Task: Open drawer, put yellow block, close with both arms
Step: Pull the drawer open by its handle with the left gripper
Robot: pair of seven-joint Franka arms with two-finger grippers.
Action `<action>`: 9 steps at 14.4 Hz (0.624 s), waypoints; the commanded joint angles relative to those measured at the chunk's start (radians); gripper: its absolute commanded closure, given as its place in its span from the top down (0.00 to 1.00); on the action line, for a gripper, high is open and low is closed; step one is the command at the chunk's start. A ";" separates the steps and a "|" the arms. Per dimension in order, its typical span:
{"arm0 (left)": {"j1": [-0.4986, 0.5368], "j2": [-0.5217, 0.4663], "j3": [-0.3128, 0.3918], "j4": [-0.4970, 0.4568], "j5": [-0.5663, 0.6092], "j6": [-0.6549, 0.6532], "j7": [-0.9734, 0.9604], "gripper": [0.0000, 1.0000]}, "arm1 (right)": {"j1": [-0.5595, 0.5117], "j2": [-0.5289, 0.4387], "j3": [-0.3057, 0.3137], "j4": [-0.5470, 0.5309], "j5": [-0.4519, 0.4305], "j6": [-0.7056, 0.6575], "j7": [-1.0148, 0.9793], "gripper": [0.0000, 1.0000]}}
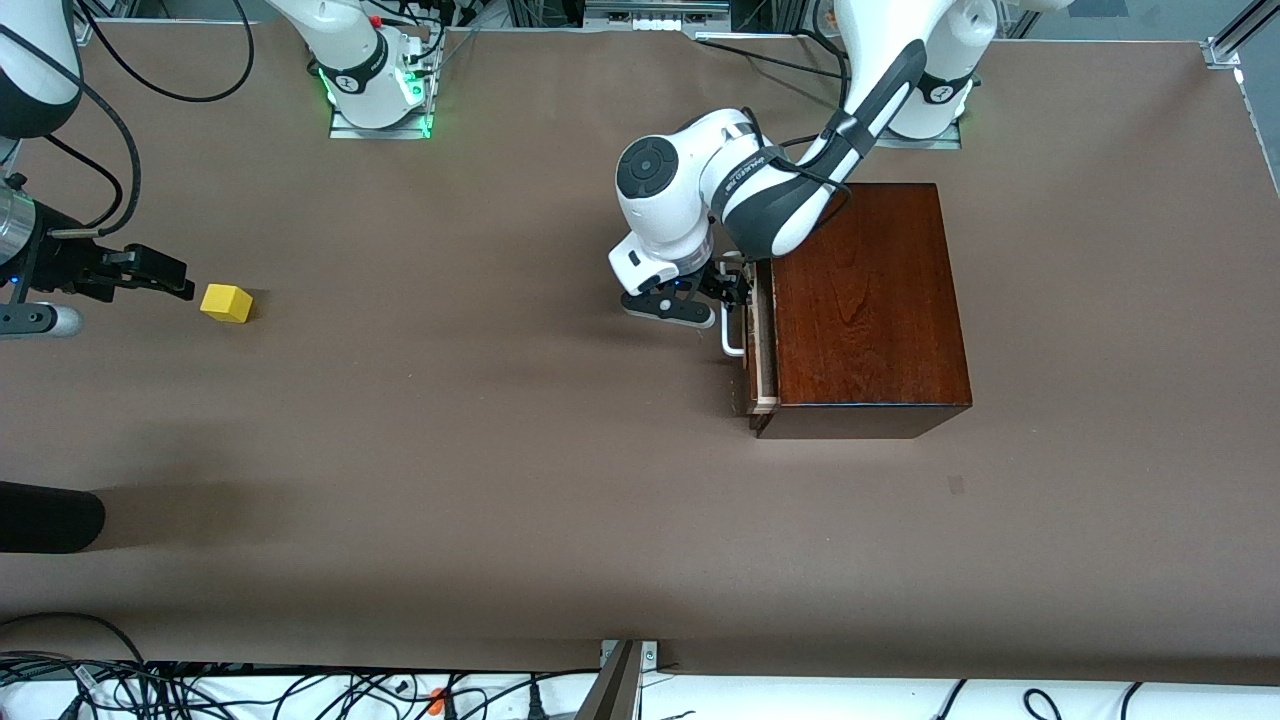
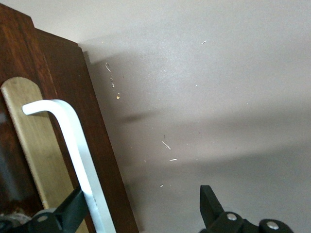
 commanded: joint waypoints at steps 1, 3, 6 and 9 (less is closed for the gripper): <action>-0.049 0.053 -0.003 0.072 0.014 0.021 -0.059 1.00 | -0.001 -0.009 -0.001 -0.009 -0.009 -0.006 -0.009 1.00; -0.065 0.076 -0.003 0.103 0.014 0.021 -0.092 1.00 | -0.001 -0.009 -0.001 -0.009 -0.009 -0.006 -0.009 1.00; -0.075 0.093 -0.003 0.125 0.012 0.022 -0.102 1.00 | -0.001 -0.009 -0.001 -0.009 -0.009 -0.007 -0.009 1.00; -0.075 0.101 -0.003 0.148 0.012 0.025 -0.102 1.00 | -0.001 -0.009 -0.001 -0.009 -0.009 -0.007 -0.011 1.00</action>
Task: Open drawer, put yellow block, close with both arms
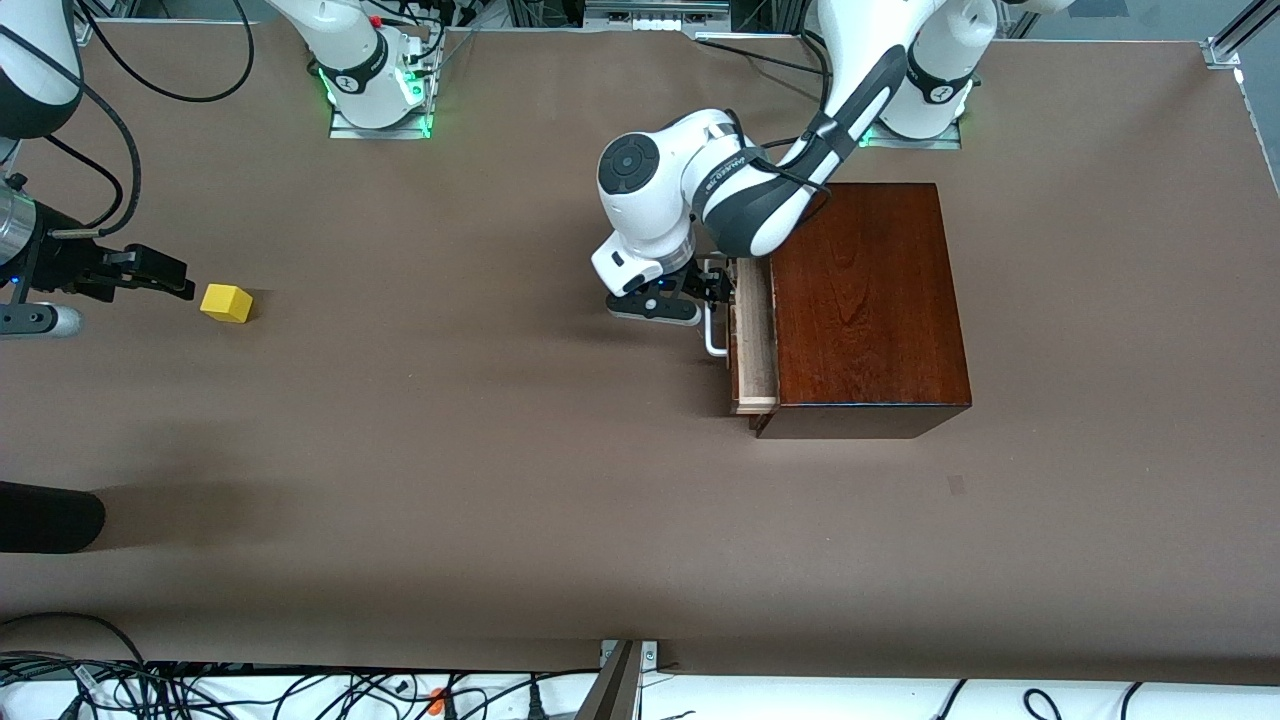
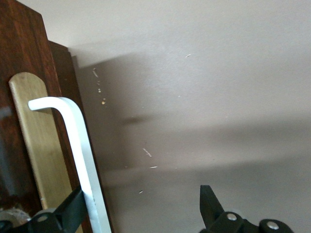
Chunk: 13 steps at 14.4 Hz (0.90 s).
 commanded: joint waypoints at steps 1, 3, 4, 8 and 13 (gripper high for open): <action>-0.029 0.048 -0.009 0.071 0.004 0.019 -0.024 1.00 | -0.001 -0.009 -0.001 -0.009 -0.009 -0.006 -0.009 1.00; -0.029 0.056 -0.009 0.087 0.004 0.019 -0.024 1.00 | -0.001 -0.008 -0.002 -0.009 -0.009 -0.005 -0.012 1.00; -0.031 0.057 -0.009 0.094 0.004 0.019 -0.024 1.00 | -0.004 -0.009 -0.004 -0.013 -0.010 0.000 -0.014 1.00; -0.031 0.068 -0.009 0.116 -0.010 0.019 -0.024 1.00 | -0.005 -0.054 -0.117 -0.106 -0.009 0.073 -0.174 1.00; -0.032 0.068 -0.009 0.128 -0.010 0.019 -0.022 1.00 | -0.004 -0.152 -0.237 -0.312 -0.007 0.204 -0.315 1.00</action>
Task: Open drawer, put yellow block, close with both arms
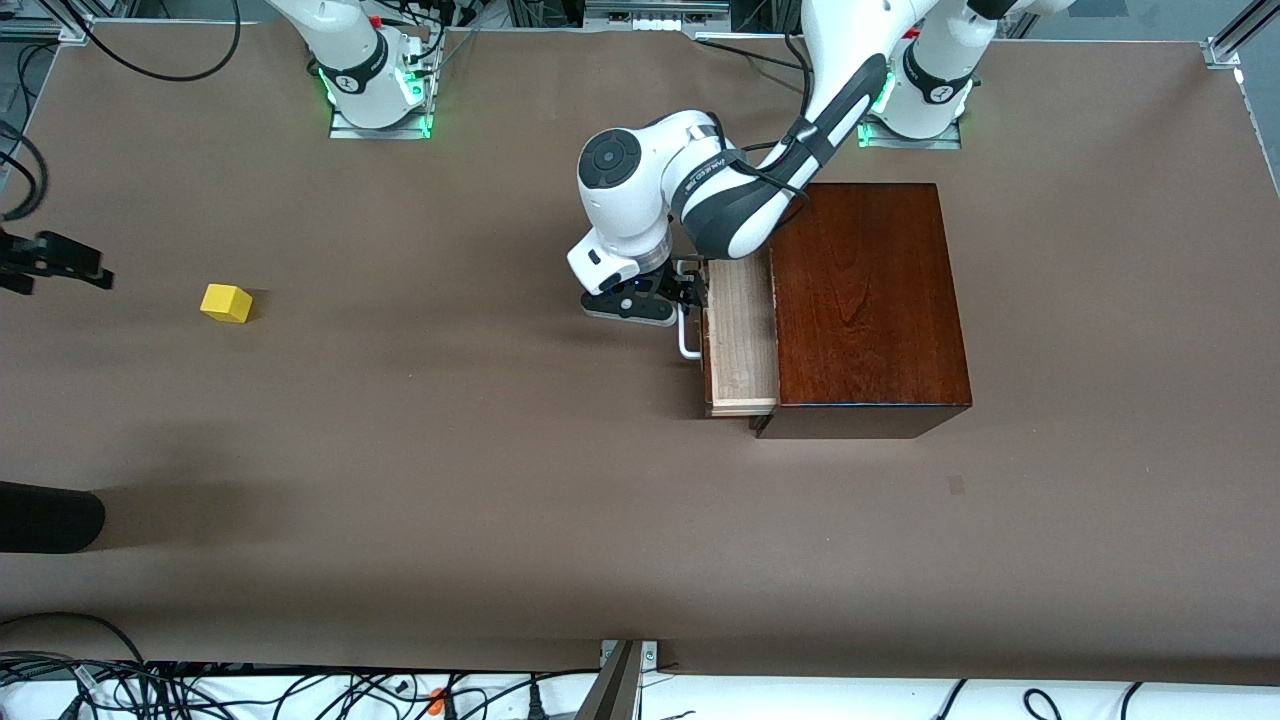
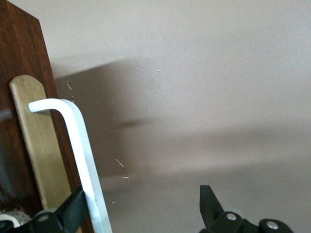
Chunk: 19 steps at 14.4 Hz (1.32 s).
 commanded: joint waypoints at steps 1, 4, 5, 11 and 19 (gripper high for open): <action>-0.010 0.017 -0.004 0.050 -0.009 -0.002 -0.002 1.00 | 0.006 -0.134 -0.006 -0.215 -0.004 0.108 -0.007 1.00; -0.011 0.013 -0.005 0.050 -0.009 -0.004 -0.004 1.00 | 0.006 -0.195 -0.004 -0.373 -0.005 0.200 0.070 1.00; -0.011 0.013 -0.005 0.050 -0.009 -0.004 -0.004 1.00 | 0.007 -0.200 -0.003 -0.413 -0.005 0.231 0.099 1.00; -0.030 0.014 -0.004 0.050 -0.009 -0.002 -0.004 1.00 | 0.004 -0.082 -0.022 -0.582 -0.005 0.522 0.110 1.00; 0.016 -0.061 -0.005 0.050 -0.046 -0.028 0.044 1.00 | 0.004 0.116 -0.069 -0.584 0.000 0.653 0.171 1.00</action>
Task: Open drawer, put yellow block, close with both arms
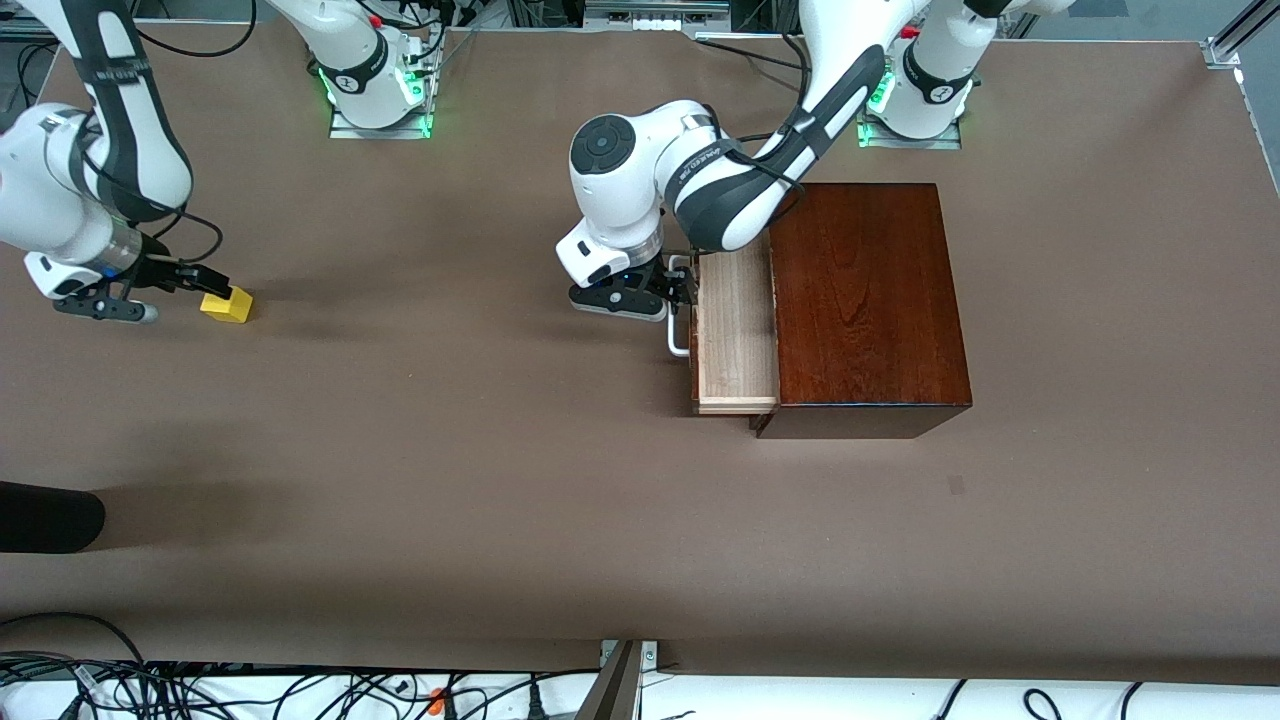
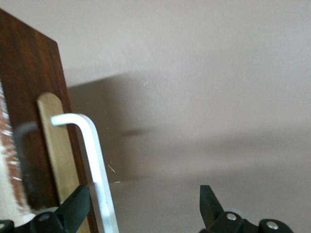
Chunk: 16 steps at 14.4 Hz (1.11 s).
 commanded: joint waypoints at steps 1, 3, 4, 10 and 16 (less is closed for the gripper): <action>0.029 -0.073 0.001 0.003 -0.077 -0.054 0.041 1.00 | 0.002 0.041 -0.001 0.009 0.001 0.034 0.031 1.00; 0.064 -0.124 -0.001 0.003 -0.118 -0.111 0.081 1.00 | 0.001 0.072 -0.001 0.009 0.001 0.058 0.032 1.00; 0.086 -0.153 0.001 0.003 -0.134 -0.146 0.107 1.00 | 0.001 0.080 -0.001 0.009 0.002 0.060 0.032 1.00; 0.281 -0.294 -0.004 0.005 -0.207 -0.317 0.370 1.00 | -0.002 0.133 -0.001 0.010 0.010 0.080 0.032 1.00; 0.503 -0.402 -0.001 0.005 -0.303 -0.438 0.673 1.00 | -0.022 0.156 -0.001 0.016 0.010 0.092 0.005 0.43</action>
